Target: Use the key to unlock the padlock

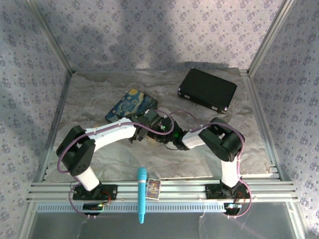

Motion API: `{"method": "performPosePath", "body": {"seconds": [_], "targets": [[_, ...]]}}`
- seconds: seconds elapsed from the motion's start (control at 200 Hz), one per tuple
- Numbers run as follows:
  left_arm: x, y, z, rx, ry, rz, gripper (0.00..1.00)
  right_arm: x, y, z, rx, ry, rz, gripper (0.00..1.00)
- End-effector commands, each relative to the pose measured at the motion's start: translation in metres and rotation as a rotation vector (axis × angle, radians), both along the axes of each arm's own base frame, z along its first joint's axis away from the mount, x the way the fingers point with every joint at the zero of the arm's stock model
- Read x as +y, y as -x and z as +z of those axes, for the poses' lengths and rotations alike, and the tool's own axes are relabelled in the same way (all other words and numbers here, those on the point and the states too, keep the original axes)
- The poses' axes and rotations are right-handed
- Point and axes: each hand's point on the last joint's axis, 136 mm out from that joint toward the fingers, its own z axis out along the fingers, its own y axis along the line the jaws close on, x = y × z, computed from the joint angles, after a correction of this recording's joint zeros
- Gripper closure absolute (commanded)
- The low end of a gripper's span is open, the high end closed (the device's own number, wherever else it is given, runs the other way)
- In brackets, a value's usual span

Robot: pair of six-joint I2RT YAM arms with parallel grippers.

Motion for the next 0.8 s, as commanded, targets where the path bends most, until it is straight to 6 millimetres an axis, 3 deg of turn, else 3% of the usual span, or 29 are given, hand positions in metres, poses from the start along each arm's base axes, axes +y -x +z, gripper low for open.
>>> {"method": "performPosePath", "body": {"seconds": [0.0, 0.285, 0.495, 0.795], "targets": [[0.007, 0.029, -0.032, 0.159, -0.029, -0.023, 0.57, -0.028, -0.044, -0.009, -0.004, 0.023, -0.194, 1.00], [0.007, 0.030, -0.040, 0.174, -0.040, -0.018, 0.58, -0.022, -0.057, -0.004, 0.020, -0.026, -0.228, 1.00], [0.008, 0.030, -0.043, 0.175, -0.046, -0.018, 0.58, -0.035, -0.067, -0.013, 0.045, -0.040, -0.272, 1.00], [0.011, 0.032, -0.045, 0.173, -0.052, -0.008, 0.58, -0.039, -0.076, -0.007, 0.038, -0.042, -0.252, 1.00]]}}
